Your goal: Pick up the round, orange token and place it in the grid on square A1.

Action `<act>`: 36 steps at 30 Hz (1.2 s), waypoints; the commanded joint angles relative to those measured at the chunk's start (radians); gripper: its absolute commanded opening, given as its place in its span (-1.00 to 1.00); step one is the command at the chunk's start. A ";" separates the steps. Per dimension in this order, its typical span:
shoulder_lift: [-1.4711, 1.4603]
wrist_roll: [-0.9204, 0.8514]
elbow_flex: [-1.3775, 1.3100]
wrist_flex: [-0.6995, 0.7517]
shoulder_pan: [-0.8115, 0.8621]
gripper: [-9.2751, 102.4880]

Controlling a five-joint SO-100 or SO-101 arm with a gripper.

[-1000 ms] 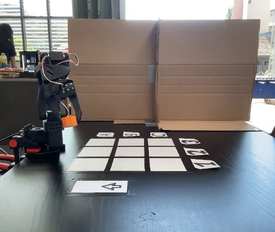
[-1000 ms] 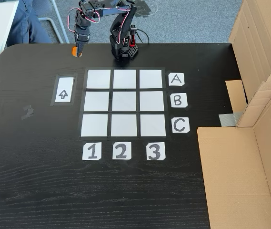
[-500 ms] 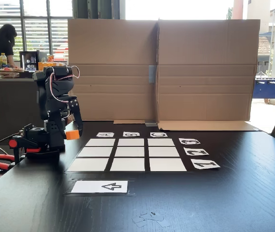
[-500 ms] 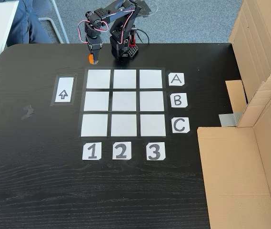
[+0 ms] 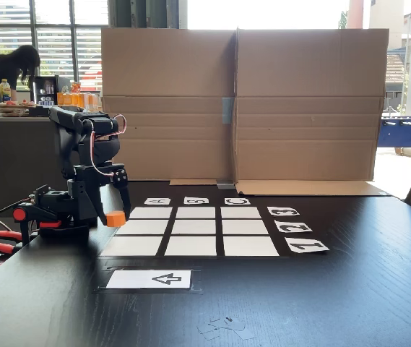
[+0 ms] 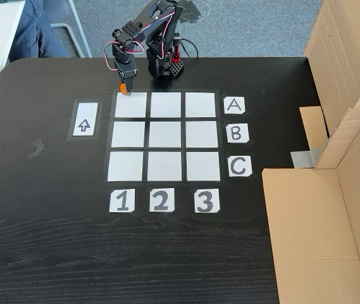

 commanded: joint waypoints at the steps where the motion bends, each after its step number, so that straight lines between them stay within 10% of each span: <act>1: -0.034 -0.002 -0.003 -0.044 -0.017 -0.59; 36: -0.179 0.006 0.054 -0.201 -0.130 -0.59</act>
